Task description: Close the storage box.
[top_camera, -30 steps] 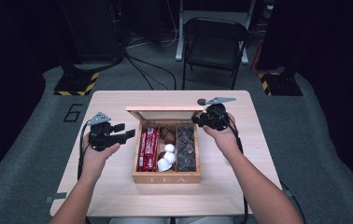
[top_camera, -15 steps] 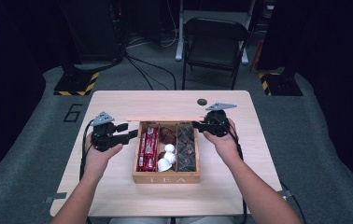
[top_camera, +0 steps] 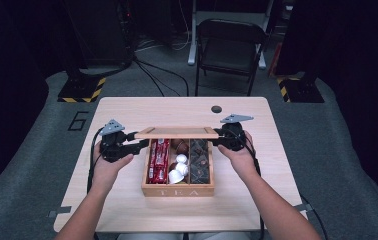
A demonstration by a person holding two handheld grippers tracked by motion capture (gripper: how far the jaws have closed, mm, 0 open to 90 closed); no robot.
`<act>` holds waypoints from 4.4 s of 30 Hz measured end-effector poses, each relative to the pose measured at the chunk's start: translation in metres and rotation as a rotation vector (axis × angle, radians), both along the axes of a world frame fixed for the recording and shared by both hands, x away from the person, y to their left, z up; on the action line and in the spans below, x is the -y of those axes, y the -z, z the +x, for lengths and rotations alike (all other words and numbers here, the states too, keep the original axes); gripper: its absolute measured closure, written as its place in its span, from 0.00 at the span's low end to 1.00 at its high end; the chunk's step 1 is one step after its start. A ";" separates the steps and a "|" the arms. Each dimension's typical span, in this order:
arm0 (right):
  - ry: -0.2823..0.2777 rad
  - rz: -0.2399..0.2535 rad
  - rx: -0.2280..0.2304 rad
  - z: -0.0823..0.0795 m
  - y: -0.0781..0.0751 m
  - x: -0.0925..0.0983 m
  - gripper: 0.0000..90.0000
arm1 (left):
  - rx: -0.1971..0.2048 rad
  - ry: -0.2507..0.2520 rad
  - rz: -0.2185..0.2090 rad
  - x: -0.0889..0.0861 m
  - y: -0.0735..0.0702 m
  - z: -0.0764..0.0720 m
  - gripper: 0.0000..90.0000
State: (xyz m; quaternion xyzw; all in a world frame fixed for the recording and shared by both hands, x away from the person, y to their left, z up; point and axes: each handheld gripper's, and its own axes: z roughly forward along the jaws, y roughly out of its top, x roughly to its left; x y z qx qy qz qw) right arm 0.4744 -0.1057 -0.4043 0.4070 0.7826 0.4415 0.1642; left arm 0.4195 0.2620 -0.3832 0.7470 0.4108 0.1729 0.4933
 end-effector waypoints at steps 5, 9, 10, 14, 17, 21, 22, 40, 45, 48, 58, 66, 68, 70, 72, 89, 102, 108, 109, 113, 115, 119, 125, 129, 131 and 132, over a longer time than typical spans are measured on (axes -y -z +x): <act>-0.001 0.001 -0.003 -0.002 0.002 0.000 0.65 | 0.013 0.002 -0.005 0.001 -0.001 -0.001 0.54; 0.002 0.010 -0.002 -0.003 0.003 0.001 0.65 | 0.012 0.004 -0.001 0.002 -0.002 -0.002 0.55; 0.001 0.013 -0.003 -0.003 0.004 0.001 0.65 | 0.010 0.004 0.004 0.002 -0.002 -0.002 0.55; 0.002 0.028 -0.005 -0.005 0.005 0.002 0.65 | 0.006 0.006 0.009 0.002 -0.002 -0.002 0.55; 0.006 0.070 -0.023 -0.006 0.006 0.004 0.63 | 0.003 0.008 0.015 0.002 -0.001 -0.002 0.55; 0.007 0.092 -0.019 -0.011 0.006 0.006 0.60 | -0.004 0.010 0.016 0.002 0.000 -0.002 0.55; 0.008 0.093 -0.018 -0.013 0.005 0.006 0.59 | -0.006 0.013 0.019 0.002 0.000 -0.003 0.55; -0.004 0.146 0.039 -0.053 -0.007 0.014 0.52 | -0.014 0.017 0.028 0.002 0.003 -0.005 0.54; -0.004 0.139 0.069 -0.062 -0.013 0.014 0.54 | -0.015 0.017 0.029 0.002 0.003 -0.005 0.54; -0.012 0.138 0.067 -0.065 -0.015 0.013 0.55 | -0.015 0.018 0.031 0.002 0.003 -0.005 0.54; -0.037 0.112 0.127 -0.075 -0.024 0.008 0.58 | -0.020 0.020 0.034 0.002 0.004 -0.006 0.54; -0.053 0.130 0.101 -0.076 -0.028 0.013 0.61 | -0.030 -0.003 0.027 0.004 0.001 -0.008 0.53; -0.053 0.111 0.098 -0.076 -0.030 0.012 0.62 | -0.028 0.004 0.032 0.004 0.001 -0.010 0.54; -0.049 0.100 0.099 -0.078 -0.031 0.011 0.62 | -0.030 0.001 0.027 0.004 0.001 -0.012 0.54; -0.053 0.098 0.099 -0.079 -0.031 0.011 0.62 | -0.024 0.002 0.029 0.004 0.001 -0.014 0.53; -0.077 0.099 0.096 -0.093 -0.018 0.014 0.62 | 0.001 0.023 0.017 0.001 0.005 -0.044 0.53; -0.087 0.083 0.119 -0.109 -0.004 0.014 0.60 | 0.004 0.051 0.009 -0.001 0.021 -0.059 0.53; -0.092 0.087 0.124 -0.114 0.003 0.015 0.60 | -0.011 0.059 0.018 -0.002 0.026 -0.061 0.53; -0.096 0.087 0.126 -0.115 0.004 0.016 0.60 | -0.015 0.059 0.016 -0.001 0.027 -0.061 0.53; -0.095 0.086 0.124 -0.117 0.006 0.015 0.60 | -0.024 0.057 0.017 -0.001 0.029 -0.062 0.53; -0.102 0.079 0.121 -0.118 0.007 0.015 0.60 | -0.029 0.061 0.021 -0.002 0.030 -0.064 0.53; -0.109 0.063 0.108 -0.120 0.009 0.015 0.60 | -0.032 0.064 0.038 0.000 0.033 -0.067 0.53; -0.113 0.048 0.102 -0.124 0.015 0.015 0.60 | -0.030 0.074 0.053 0.000 0.038 -0.071 0.53; -0.110 0.044 0.090 -0.127 0.021 0.014 0.60 | -0.036 0.081 0.064 -0.001 0.043 -0.074 0.53; -0.111 0.046 0.089 -0.127 0.023 0.014 0.60 | -0.039 0.079 0.063 0.000 0.045 -0.075 0.53; -0.112 0.044 0.088 -0.127 0.023 0.014 0.60 | -0.040 0.080 0.064 0.000 0.045 -0.075 0.53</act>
